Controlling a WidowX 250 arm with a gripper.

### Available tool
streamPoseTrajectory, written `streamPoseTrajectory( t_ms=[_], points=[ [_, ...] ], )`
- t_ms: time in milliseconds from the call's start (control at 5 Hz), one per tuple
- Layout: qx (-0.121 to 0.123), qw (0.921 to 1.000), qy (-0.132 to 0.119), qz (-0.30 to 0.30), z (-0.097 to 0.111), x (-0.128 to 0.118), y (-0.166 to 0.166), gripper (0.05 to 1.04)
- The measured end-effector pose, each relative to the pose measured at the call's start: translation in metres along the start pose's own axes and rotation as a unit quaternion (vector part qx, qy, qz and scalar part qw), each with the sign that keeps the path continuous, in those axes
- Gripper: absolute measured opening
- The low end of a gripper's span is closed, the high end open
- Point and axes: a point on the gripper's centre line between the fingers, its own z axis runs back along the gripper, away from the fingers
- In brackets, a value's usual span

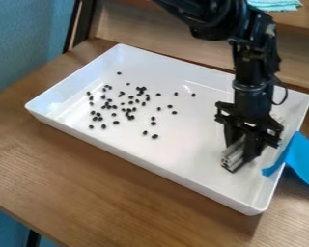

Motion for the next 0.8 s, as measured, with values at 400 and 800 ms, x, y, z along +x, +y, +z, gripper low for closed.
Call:
streamPoseTrajectory(
  t_ms=[400,800],
  points=[
    [0.005,0.9993,0.010,0.037,0.008,-0.044,0.084,0.389],
    [0.010,0.9976,0.015,0.068,0.014,-0.062,0.137,0.389]
  ],
)
